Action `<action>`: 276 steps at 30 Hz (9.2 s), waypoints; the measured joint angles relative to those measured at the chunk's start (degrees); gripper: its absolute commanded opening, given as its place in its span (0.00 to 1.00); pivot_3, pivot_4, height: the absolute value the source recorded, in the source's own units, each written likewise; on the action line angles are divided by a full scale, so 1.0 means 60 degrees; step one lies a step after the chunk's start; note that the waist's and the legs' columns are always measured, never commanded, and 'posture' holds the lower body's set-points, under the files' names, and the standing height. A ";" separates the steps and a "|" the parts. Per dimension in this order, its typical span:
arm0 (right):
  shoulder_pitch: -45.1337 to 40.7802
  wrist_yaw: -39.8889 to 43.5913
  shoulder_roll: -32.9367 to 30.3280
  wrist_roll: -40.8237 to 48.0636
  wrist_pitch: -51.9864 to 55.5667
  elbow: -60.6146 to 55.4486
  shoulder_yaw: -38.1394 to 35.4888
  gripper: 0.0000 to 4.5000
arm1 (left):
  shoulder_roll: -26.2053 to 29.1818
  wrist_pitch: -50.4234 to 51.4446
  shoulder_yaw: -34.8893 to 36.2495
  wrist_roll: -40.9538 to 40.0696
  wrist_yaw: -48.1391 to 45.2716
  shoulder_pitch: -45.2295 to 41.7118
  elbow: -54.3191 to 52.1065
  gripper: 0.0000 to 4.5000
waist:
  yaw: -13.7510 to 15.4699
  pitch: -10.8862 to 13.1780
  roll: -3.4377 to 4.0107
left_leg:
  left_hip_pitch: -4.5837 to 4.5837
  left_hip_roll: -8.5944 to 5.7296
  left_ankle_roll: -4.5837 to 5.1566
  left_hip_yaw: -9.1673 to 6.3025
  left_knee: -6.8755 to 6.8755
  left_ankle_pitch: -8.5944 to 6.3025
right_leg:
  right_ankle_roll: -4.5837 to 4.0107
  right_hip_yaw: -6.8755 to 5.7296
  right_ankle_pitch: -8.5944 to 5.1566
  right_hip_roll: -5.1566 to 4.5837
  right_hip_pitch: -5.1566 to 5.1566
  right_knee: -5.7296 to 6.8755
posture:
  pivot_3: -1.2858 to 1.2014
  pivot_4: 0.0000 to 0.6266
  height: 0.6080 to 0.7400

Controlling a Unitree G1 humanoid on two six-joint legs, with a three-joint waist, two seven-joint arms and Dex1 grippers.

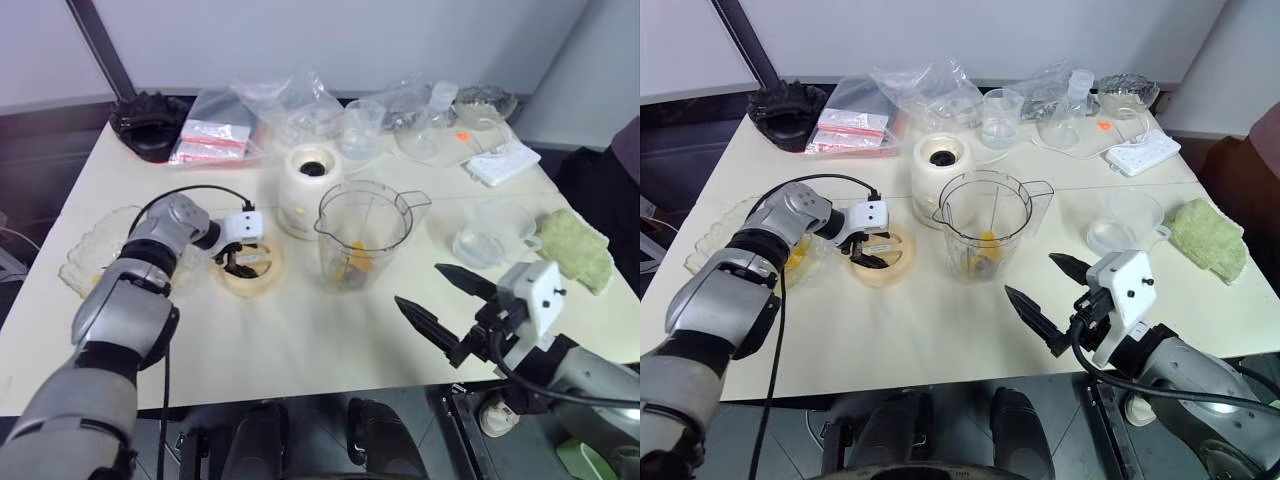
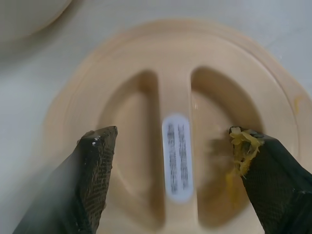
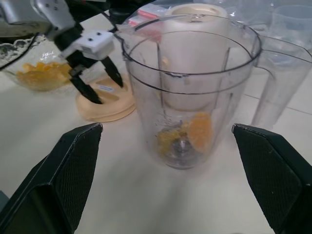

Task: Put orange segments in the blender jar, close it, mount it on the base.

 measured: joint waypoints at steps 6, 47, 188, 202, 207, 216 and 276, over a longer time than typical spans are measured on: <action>-0.0068 -0.0178 -0.0001 -0.0070 0.0041 0.0000 0.0210 1.00 | -0.0072 -0.0025 0.0063 0.0289 0.0187 -0.0021 0.0153 0.22 | -0.0011 -0.0005 0.0002 | 0.0010 0.0012 0.0000 -0.0033 0.0051 0.0000 | -0.0005 -0.0030 0.0002 0.0003 0.0040 0.0010 | 0.52 0.24 1.00; -0.0313 0.0997 0.1348 -0.3413 -0.1499 0.2255 0.0893 1.00 | -0.2483 0.4377 0.0066 -0.3195 -0.3746 -0.6761 -0.0314 0.05 | -0.0035 0.0026 -0.0026 | -0.0164 -0.0007 0.0057 -0.0086 0.0135 -0.0032 | 0.0015 -0.0041 -0.0003 0.0023 -0.0066 0.0014 | 0.52 0.24 1.00; -0.6395 0.3260 0.3461 -0.6229 -0.5519 1.1143 0.2304 0.33 | -0.2467 0.7044 -0.1019 -0.0841 -0.3135 -0.3587 -0.4901 0.05 | -0.0258 -0.0031 0.0062 | 0.0017 -0.0007 0.0058 -0.0075 0.0132 -0.0032 | 0.0013 0.0009 -0.0003 0.0042 0.0077 0.0055 | 0.52 0.24 1.00; -0.6095 0.2879 0.3573 -0.6205 -0.5154 1.0501 0.2350 0.18 | -0.2323 0.8575 -0.0995 -0.0791 -0.2951 -0.2985 -0.6416 0.05 | -0.0250 -0.0035 0.0067 | 0.0018 -0.0007 0.0058 -0.0075 0.0131 -0.0032 | 0.0015 0.0012 -0.0005 0.0042 0.0079 0.0053 | 0.52 0.24 1.00; -0.6027 0.2780 0.3575 -0.6224 -0.5144 1.0473 0.2380 0.18 | -0.2266 1.0150 -0.0904 -0.0717 -0.2335 -0.2394 -0.7795 0.05 | -0.0245 -0.0078 0.0091 | 0.0035 -0.0007 0.0058 -0.0079 0.0130 -0.0032 | 0.0017 0.0011 -0.0007 0.0042 0.0099 0.0050 | 0.52 0.24 1.00; -0.5910 0.2583 0.3577 -0.6311 -0.4999 1.0473 0.2391 0.18 | -0.2600 1.3012 -0.0664 -0.0878 -0.0611 -0.1733 -0.9346 0.05 | -0.0237 -0.0140 0.0144 | 0.0166 -0.0009 0.0056 -0.0139 0.0121 -0.0034 | 0.0054 0.0013 -0.0036 0.0036 0.0248 0.0011 | 0.52 0.24 1.00; -0.5841 0.2764 0.3648 -0.6555 -0.4930 1.0468 0.2409 0.18 | -0.2101 1.4913 -0.0753 -0.3994 0.2684 -0.1196 -1.0939 0.81 | -0.0341 -0.0288 0.0206 | 0.0270 -0.0092 0.0026 -0.0263 -0.0095 -0.0054 | 0.0105 0.0012 -0.0090 -0.0029 0.0317 -0.0175 | 0.52 0.24 1.00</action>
